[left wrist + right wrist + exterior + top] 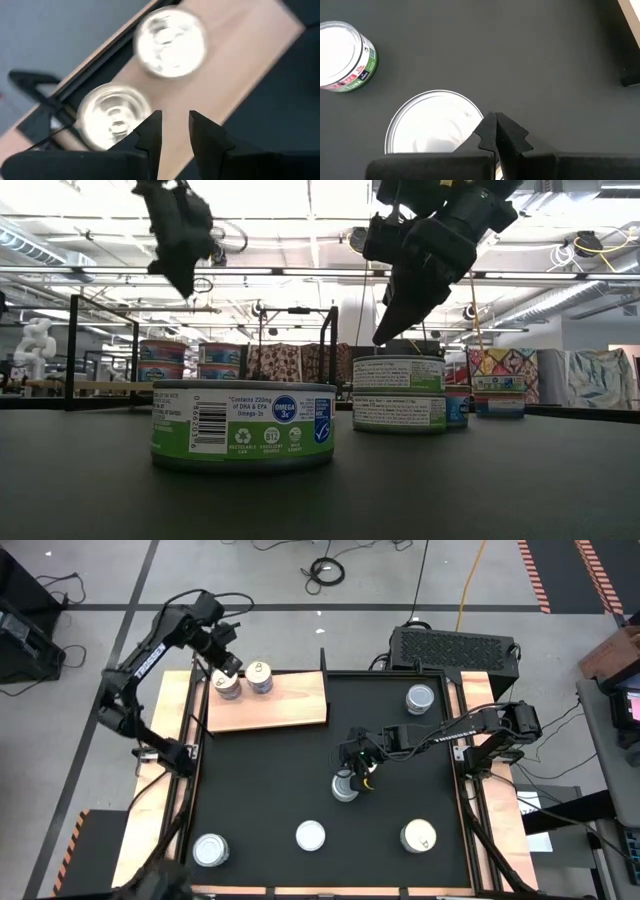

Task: Stack canned seafood by type on shelf
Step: Put the blue and pink tuna can on the bottom left of the shelf

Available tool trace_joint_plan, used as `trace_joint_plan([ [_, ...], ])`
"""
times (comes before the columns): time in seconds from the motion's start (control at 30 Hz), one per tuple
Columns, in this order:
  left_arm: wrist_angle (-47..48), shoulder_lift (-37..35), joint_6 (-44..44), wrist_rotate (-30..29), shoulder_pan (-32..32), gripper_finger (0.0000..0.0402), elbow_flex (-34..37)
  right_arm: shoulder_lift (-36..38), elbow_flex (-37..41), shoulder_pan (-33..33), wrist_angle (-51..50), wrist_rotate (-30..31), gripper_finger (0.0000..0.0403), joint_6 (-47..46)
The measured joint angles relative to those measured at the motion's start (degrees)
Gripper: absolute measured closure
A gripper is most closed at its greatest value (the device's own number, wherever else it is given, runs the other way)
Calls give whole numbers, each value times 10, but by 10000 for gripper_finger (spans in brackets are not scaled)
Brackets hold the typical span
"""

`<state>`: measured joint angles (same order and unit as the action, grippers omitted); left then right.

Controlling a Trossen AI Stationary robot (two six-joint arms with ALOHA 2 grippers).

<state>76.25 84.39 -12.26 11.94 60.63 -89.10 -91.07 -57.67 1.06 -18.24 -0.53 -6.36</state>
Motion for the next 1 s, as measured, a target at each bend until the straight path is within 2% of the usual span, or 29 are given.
trace_joint_plan([
  [0.13, -4, -41, 7, 1, -79, 304, 7, 0, 0, 0, 0, 0, 403, -26],
  [0.33, -20, -93, 48, 3, -240, 304, 24, 0, 0, 5, 0, 1, 403, -53],
  [0.47, -86, -138, 63, 3, -349, 304, 84, 0, 0, 14, 0, 2, 403, -67],
  [0.67, -269, -207, 135, 1, -477, 304, 249, 0, 0, 39, 1, 4, 403, -89],
  [0.83, -445, -232, 193, 1, -574, 304, 378, 0, 0, 57, 1, 4, 403, -117],
  [1.0, -626, -227, 210, -9, -666, 304, 438, 0, 0, 69, 6, 10, 403, -140],
])
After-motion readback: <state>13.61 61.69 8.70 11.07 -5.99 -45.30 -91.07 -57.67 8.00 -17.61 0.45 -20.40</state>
